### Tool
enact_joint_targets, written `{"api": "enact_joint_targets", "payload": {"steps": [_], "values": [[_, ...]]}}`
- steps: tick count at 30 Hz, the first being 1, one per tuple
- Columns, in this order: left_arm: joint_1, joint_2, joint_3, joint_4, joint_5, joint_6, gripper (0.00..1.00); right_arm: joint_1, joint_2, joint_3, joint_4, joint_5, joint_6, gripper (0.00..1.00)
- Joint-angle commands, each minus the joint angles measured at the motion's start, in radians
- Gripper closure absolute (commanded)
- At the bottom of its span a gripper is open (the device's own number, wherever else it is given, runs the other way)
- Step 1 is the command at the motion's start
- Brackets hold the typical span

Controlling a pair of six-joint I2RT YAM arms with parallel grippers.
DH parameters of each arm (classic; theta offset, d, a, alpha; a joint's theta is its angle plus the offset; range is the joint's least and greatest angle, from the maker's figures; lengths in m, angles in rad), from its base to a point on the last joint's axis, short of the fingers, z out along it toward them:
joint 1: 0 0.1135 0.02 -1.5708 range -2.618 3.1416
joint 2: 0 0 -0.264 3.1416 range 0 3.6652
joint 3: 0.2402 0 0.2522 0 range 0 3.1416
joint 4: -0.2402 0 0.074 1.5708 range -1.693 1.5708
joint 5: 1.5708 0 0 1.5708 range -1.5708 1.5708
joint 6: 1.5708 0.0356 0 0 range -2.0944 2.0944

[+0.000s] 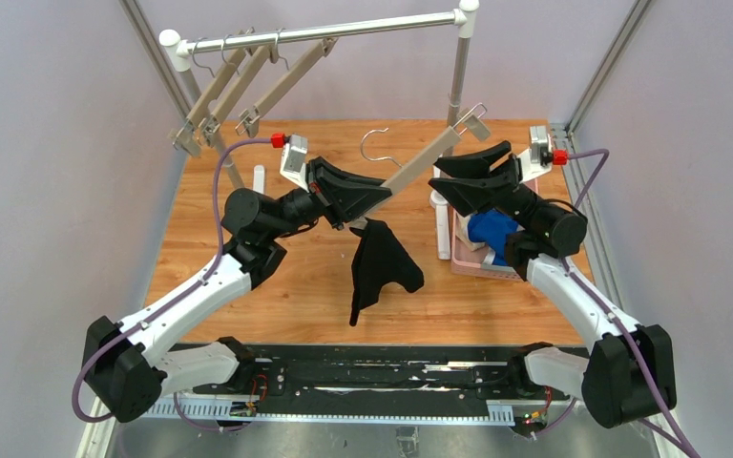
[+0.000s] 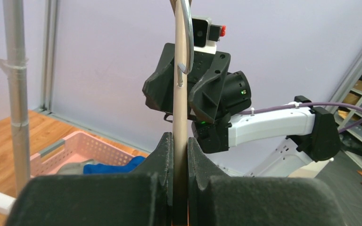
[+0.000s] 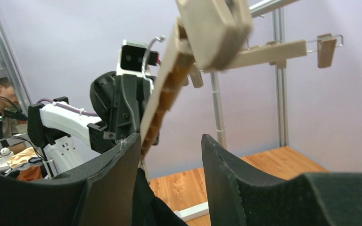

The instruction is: Remove the underwear clipped to the hanger

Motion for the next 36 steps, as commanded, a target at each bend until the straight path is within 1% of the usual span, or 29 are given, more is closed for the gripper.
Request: {"api": "enact_joint_targets", "payload": {"steps": [1,11,15,19,25,26,27,29,30,34,35,36], "values": [[-0.003,0.010,-0.011,0.131,0.013,-0.046,1.00,0.039,0.008,0.073,0.090,0.014,0.008,0.49],[-0.006,0.020,-0.007,0.131,0.030,-0.043,1.00,0.076,0.063,0.133,0.093,0.034,-0.002,0.49],[-0.007,0.030,0.001,0.131,0.042,-0.045,1.00,0.091,0.091,0.160,0.094,0.037,-0.010,0.53],[-0.009,0.035,0.000,0.131,0.031,-0.040,1.00,0.112,0.124,0.194,0.094,0.031,-0.002,0.60],[-0.009,0.041,0.001,0.131,0.018,-0.033,1.00,0.135,0.152,0.209,0.094,0.018,0.003,0.62],[-0.009,0.041,0.001,0.131,0.018,-0.032,1.00,0.137,0.154,0.210,0.095,0.015,0.004,0.65],[-0.009,0.042,0.001,0.132,0.015,-0.031,1.00,0.137,0.156,0.211,0.095,0.014,0.003,0.72],[-0.008,0.040,0.001,0.131,0.011,-0.030,1.00,0.137,0.156,0.210,0.093,0.015,0.004,0.96],[-0.008,0.039,0.001,0.131,0.011,-0.029,1.00,0.137,0.155,0.208,0.092,0.015,0.003,0.99],[-0.008,0.039,0.007,0.130,0.007,-0.032,1.00,0.137,0.150,0.203,0.091,0.011,-0.008,0.99],[-0.009,0.038,0.007,0.130,0.009,-0.031,0.98,0.137,0.146,0.201,0.091,0.011,-0.012,0.99],[-0.008,0.037,0.007,0.127,0.012,-0.027,0.93,0.137,0.143,0.199,0.091,0.014,-0.016,0.99]]}}
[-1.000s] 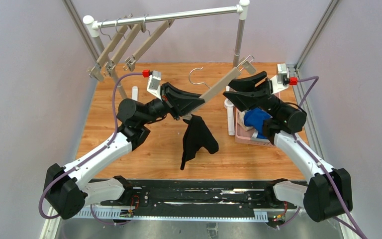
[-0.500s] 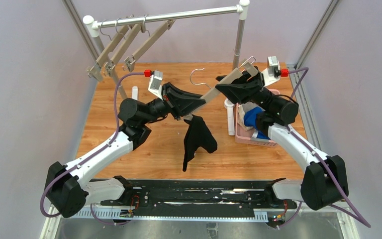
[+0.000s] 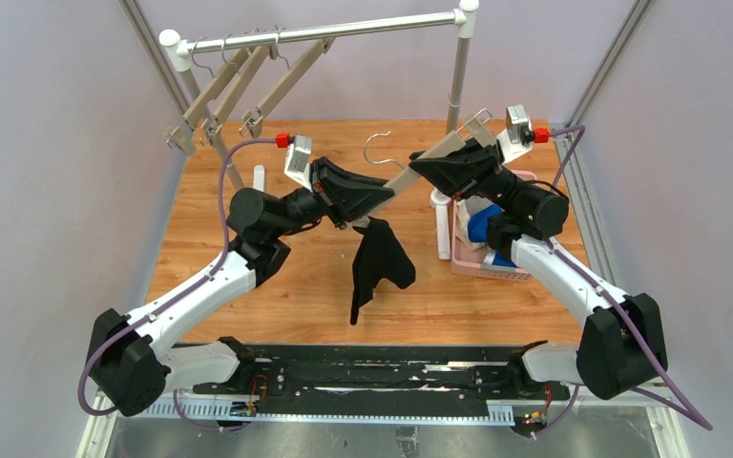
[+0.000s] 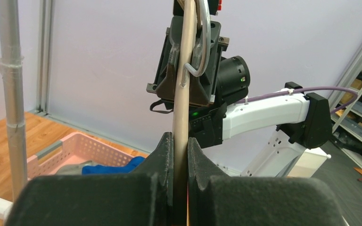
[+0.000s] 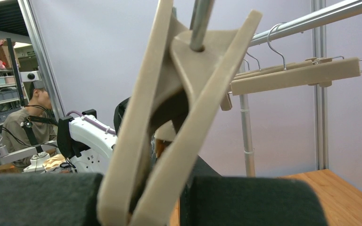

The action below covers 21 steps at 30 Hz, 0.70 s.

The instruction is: Remove the underwear clipped to the hanger

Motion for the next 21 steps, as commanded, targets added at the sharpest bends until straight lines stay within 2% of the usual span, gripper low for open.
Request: {"api": "enact_joint_targets", "payload": {"steps": [1,4,9,14,21], "values": [[-0.011,-0.012,0.021,0.042,-0.007,-0.005,0.87,0.011,-0.013,0.016,0.036,-0.009,-0.081,0.99],[-0.010,-0.025,0.016,0.005,0.009,0.028,0.77,0.011,-0.023,0.014,0.036,-0.005,-0.090,1.00],[-0.009,-0.069,-0.005,-0.075,0.014,0.098,0.69,0.011,-0.026,0.013,0.038,-0.011,-0.101,0.99],[-0.010,-0.142,-0.013,-0.228,0.007,0.229,0.61,0.011,-0.046,0.008,0.040,-0.021,-0.121,1.00],[-0.009,-0.261,-0.055,-0.419,-0.068,0.389,0.50,0.011,-0.072,0.006,0.041,-0.019,-0.108,0.99]]}}
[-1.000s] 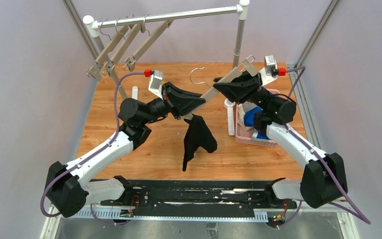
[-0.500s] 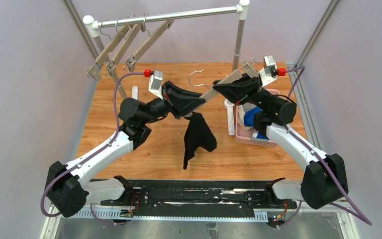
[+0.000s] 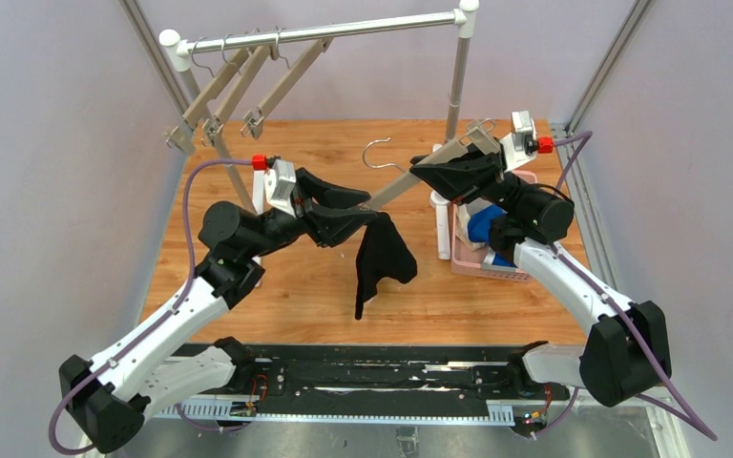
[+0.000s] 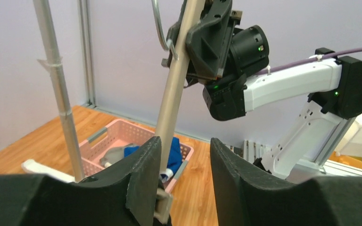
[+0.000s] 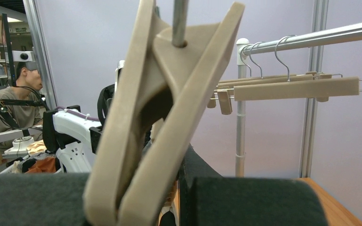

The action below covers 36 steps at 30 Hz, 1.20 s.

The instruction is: Remove the underwear clipped to the hanger

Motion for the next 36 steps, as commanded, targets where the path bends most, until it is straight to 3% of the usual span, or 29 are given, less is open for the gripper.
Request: {"api": "enact_joint_targets", "payload": {"steps": [1,11,26,36], "values": [[-0.007,-0.065,-0.037,-0.133,-0.042,0.131,0.49,0.005,-0.043,0.006,0.043,0.015,-0.022,0.99],[-0.007,-0.067,-0.047,-0.126,0.019,0.137,0.46,0.007,-0.054,0.005,0.044,0.014,-0.003,0.99],[-0.007,-0.108,-0.054,-0.119,-0.135,0.189,0.46,0.008,-0.064,-0.001,0.044,0.005,-0.002,0.99],[-0.007,-0.056,-0.052,-0.089,-0.058,0.147,0.50,0.008,-0.069,-0.009,0.043,0.010,-0.006,0.99]]}}
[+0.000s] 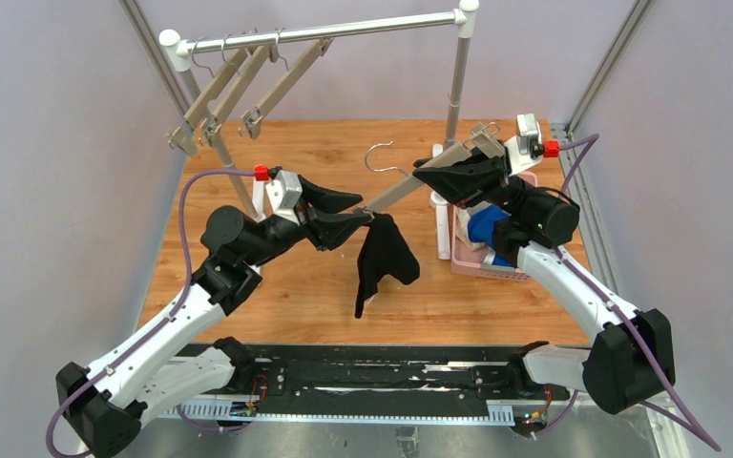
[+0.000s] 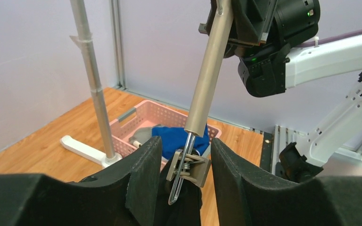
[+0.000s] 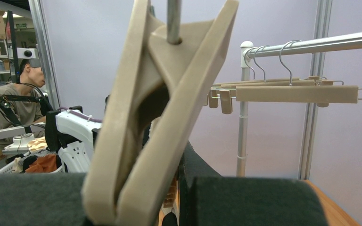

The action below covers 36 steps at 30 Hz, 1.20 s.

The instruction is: Remove the underwear clipped to the hanger

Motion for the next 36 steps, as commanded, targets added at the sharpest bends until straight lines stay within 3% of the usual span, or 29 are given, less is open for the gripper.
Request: {"api": "enact_joint_targets", "payload": {"steps": [1,8,10,12,14,15,16,19,20,22,24,28,36], "values": [[-0.006,0.028,0.004,0.044,0.045,-0.026,0.50,0.008,-0.029,0.000,0.056,0.022,-0.004,0.99],[-0.006,0.033,-0.003,0.051,0.064,-0.034,0.50,0.008,-0.026,0.004,0.056,0.023,-0.004,1.00],[-0.006,0.033,-0.006,0.057,0.065,-0.035,0.54,0.008,-0.026,0.003,0.056,0.023,-0.003,0.99],[-0.006,0.038,-0.004,0.064,0.072,-0.035,0.69,0.008,-0.026,0.000,0.055,0.024,-0.002,0.99],[-0.006,0.049,0.001,0.076,0.088,-0.042,0.92,0.008,-0.026,-0.002,0.055,0.026,-0.002,0.99],[-0.006,0.055,0.003,0.083,0.092,-0.047,0.99,0.008,-0.025,-0.002,0.055,0.026,-0.002,0.99],[-0.006,0.060,0.006,0.090,0.097,-0.051,1.00,0.008,-0.026,-0.003,0.055,0.027,-0.003,0.99],[-0.006,0.071,0.017,0.096,0.112,-0.057,1.00,0.008,-0.029,-0.002,0.055,0.026,-0.003,1.00],[-0.006,0.071,0.020,0.097,0.108,-0.057,0.95,0.008,-0.029,-0.001,0.055,0.025,-0.003,0.99],[-0.006,0.068,0.025,0.096,0.101,-0.057,0.74,0.008,-0.027,-0.001,0.055,0.023,-0.004,0.99],[-0.006,0.065,0.034,0.097,0.100,-0.055,0.68,0.008,-0.028,-0.001,0.056,0.022,-0.003,0.99],[-0.006,0.062,0.072,0.102,0.120,-0.060,0.62,0.008,-0.025,-0.005,0.055,0.020,-0.002,0.99],[-0.006,0.095,0.139,0.102,0.160,-0.059,0.62,0.009,-0.025,-0.006,0.055,0.016,-0.003,0.99]]}}
